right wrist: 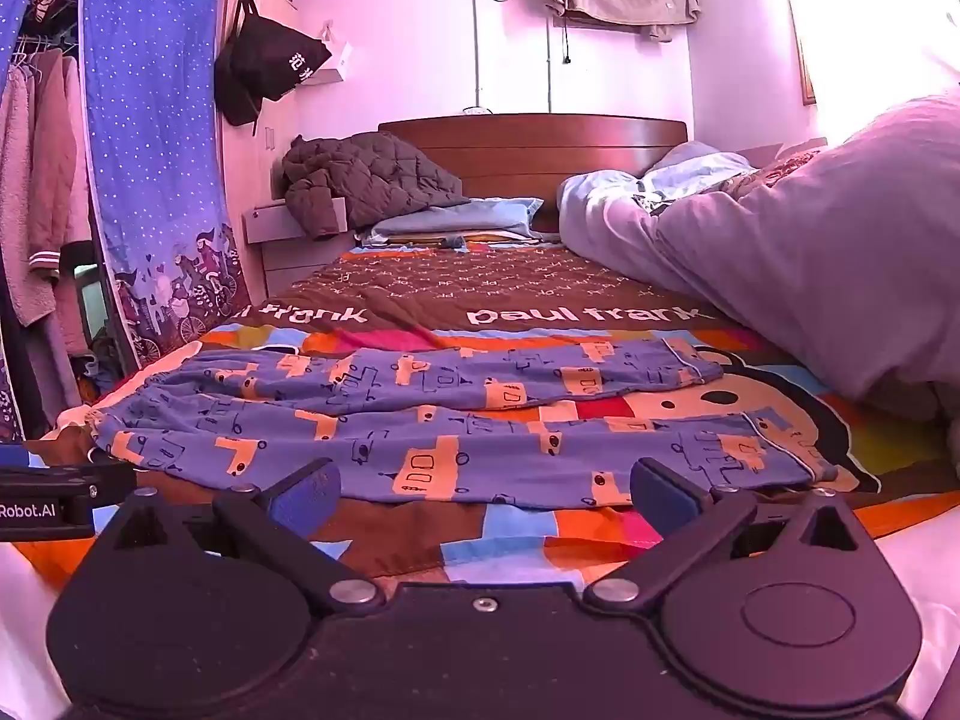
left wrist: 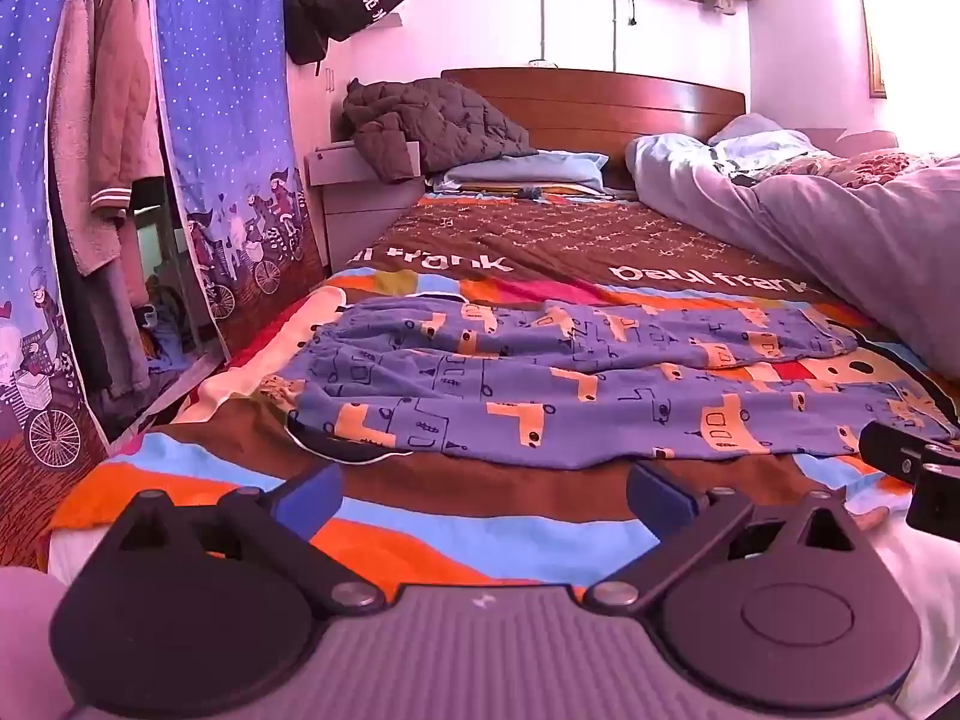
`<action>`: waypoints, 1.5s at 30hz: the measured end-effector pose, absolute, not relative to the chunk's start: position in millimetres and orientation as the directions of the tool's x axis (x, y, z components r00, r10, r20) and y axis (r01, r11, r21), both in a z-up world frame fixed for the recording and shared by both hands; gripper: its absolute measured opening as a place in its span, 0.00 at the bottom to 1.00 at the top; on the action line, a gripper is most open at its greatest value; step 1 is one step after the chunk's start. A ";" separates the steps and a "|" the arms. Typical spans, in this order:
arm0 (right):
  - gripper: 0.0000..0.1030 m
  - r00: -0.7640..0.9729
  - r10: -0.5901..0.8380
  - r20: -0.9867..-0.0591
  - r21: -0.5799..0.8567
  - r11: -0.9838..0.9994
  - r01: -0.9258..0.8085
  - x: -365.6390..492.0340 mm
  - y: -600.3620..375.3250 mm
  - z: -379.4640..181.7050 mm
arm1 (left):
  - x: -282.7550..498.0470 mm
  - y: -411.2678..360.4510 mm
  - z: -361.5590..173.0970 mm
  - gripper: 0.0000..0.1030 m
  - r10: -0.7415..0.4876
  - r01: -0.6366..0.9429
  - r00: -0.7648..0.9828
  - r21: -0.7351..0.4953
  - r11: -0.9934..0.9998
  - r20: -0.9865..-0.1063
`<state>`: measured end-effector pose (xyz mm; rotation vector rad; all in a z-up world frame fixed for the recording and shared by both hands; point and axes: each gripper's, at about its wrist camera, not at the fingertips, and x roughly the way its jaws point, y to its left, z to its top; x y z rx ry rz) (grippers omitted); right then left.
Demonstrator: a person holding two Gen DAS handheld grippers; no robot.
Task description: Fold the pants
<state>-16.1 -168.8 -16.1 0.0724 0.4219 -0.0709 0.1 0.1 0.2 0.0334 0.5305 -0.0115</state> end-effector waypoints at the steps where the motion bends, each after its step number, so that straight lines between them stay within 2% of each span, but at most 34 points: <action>1: 0.99 0.910 -0.055 -0.411 0.056 0.995 0.086 -16.1 -168.8 -16.1 | 0.0 0.2 0.2 1.00 -0.002 0.020 0.864 0.030 0.999 -0.504; 45: 0.99 0.902 -0.059 -0.428 0.058 0.994 0.093 -17.1 -173.4 -23.1 | 1.4 2.2 -3.7 1.00 0.009 0.006 0.853 0.027 1.000 -0.522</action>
